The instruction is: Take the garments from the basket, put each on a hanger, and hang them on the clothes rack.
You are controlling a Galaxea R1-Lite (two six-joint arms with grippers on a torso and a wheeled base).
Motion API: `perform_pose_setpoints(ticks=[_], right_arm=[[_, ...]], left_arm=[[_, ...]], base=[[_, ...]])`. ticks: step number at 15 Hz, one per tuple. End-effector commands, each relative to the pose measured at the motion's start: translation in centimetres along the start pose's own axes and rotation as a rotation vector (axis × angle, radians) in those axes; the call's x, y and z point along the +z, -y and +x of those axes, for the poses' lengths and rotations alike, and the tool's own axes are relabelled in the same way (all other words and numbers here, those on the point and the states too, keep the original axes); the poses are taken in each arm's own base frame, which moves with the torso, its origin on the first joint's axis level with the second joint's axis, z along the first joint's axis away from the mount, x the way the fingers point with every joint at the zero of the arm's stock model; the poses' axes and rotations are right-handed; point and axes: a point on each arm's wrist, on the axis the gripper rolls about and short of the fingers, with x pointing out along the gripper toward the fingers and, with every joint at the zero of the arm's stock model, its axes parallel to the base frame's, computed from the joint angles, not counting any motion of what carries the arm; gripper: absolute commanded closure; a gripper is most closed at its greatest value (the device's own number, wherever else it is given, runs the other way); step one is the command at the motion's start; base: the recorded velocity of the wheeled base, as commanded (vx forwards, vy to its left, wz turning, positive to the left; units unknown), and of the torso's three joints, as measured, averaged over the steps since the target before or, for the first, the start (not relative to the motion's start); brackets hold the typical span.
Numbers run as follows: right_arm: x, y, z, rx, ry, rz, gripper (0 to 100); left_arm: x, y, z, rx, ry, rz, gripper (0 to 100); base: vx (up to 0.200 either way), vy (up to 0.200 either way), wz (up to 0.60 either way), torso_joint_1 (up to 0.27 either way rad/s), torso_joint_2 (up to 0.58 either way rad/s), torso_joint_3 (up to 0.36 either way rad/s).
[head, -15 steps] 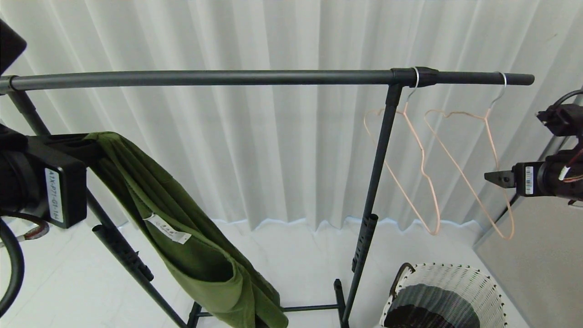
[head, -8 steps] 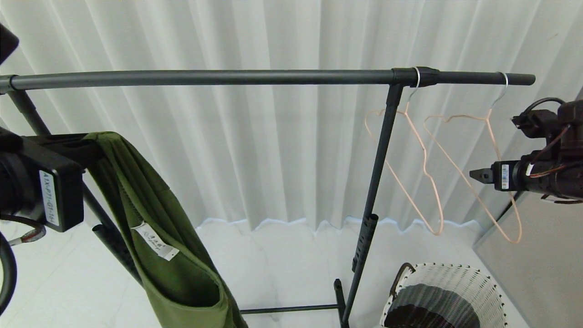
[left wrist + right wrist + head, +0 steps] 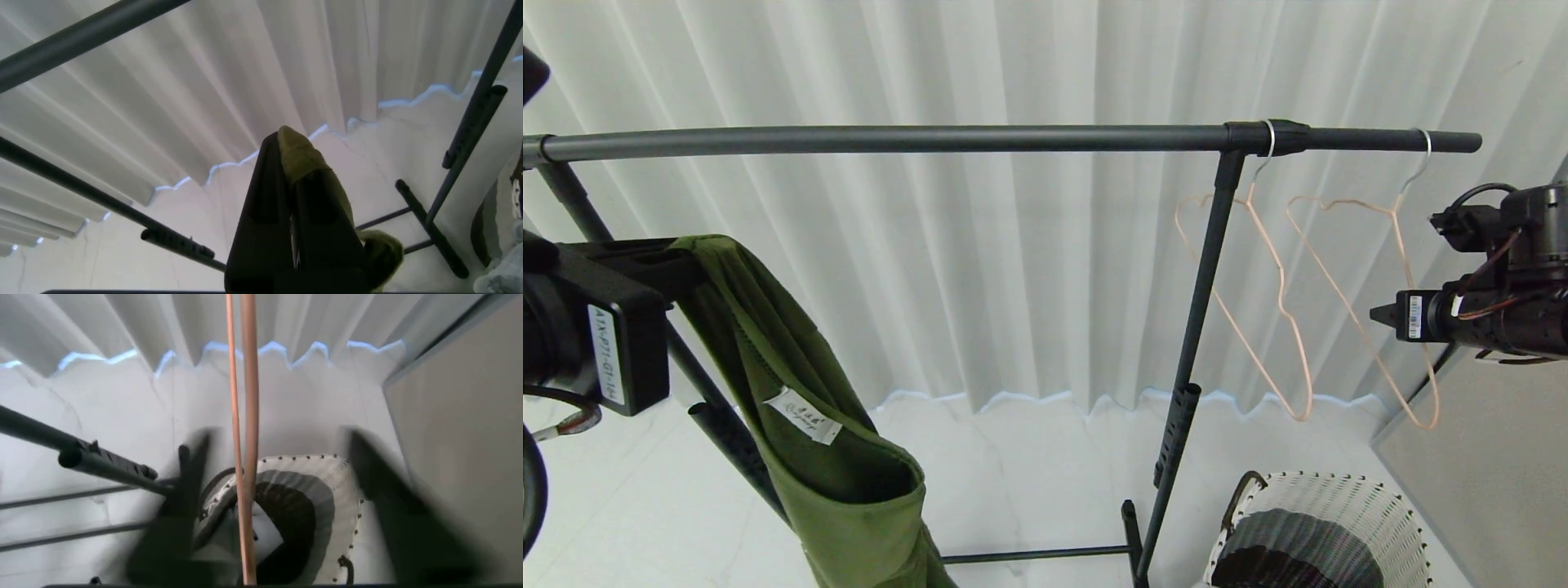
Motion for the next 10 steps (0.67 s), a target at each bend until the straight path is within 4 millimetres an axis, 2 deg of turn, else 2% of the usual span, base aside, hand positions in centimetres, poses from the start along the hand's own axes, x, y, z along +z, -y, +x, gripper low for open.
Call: perform_pose_setpoints(ticks=[1, 7, 10], right_arm=[[0.3, 0.0, 0.2, -0.001, 0.008, 0.003, 100], [0.9, 0.0, -0.3, 0.016, 0.031, 0.032, 100], [1.4, 0.1, -1.7, 0.022, 0.067, 0.061, 100]], left_arm=[[0.0, 0.0, 0.0, 0.000, -0.002, 0.001, 100], [0.0, 0.0, 0.1, 0.000, -0.003, 0.002, 100], [0.0, 0.0, 0.0, 0.001, -0.002, 0.001, 100]], base=[[0.000, 0.000, 0.00, 0.000, 0.00, 0.000], [0.000, 0.000, 0.00, 0.000, 0.00, 0.000], [0.000, 0.000, 0.00, 0.000, 0.00, 0.000]])
